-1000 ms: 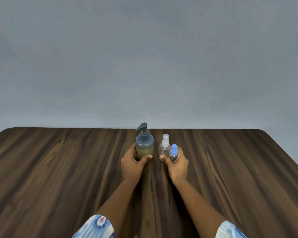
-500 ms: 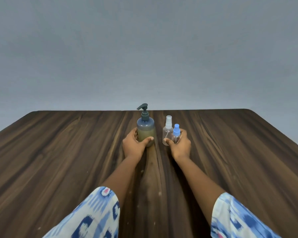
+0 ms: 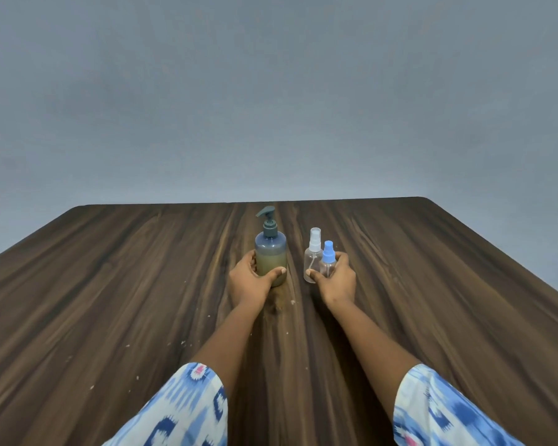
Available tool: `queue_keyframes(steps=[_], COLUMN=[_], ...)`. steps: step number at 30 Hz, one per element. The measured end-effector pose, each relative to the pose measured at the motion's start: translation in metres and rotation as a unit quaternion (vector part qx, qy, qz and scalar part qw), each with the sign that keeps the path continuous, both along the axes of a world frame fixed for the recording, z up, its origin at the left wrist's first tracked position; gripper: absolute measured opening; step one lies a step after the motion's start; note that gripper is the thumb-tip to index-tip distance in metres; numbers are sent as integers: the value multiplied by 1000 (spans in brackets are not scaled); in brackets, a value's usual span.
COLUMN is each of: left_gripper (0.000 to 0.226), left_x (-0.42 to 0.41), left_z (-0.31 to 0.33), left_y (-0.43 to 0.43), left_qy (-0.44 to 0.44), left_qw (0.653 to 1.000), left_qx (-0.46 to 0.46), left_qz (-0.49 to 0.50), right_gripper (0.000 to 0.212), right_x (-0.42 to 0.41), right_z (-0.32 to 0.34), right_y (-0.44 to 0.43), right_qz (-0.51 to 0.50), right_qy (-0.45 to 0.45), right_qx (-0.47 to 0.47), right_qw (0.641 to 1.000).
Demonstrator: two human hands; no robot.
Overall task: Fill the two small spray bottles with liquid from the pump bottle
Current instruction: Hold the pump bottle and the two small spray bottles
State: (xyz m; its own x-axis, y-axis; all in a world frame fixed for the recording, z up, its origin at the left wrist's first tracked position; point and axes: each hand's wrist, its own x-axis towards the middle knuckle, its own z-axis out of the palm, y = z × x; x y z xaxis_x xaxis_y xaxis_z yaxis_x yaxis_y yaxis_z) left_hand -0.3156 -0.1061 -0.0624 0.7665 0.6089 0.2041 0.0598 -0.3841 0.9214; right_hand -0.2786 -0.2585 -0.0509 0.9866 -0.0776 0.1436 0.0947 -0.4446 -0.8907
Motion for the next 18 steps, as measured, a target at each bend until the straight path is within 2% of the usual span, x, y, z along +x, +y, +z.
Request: queue_keyframes(steps=[5,18], left_gripper=[62,68], left_x=[-25,-65], left_z=[0,-4], left_y=[-5,-12], left_qy=[1,-6], left_qw=[1000,1000], left_qx=[8,29], left_qz=[-2,3], right_gripper=[61,63], right_x=[-22,-72], right_z=[-1,-11], right_y=[-7,-15], right_qz=[-10,-36], right_qy=[9,-30], right_qx=[-8,4], right_qw=[1000,999])
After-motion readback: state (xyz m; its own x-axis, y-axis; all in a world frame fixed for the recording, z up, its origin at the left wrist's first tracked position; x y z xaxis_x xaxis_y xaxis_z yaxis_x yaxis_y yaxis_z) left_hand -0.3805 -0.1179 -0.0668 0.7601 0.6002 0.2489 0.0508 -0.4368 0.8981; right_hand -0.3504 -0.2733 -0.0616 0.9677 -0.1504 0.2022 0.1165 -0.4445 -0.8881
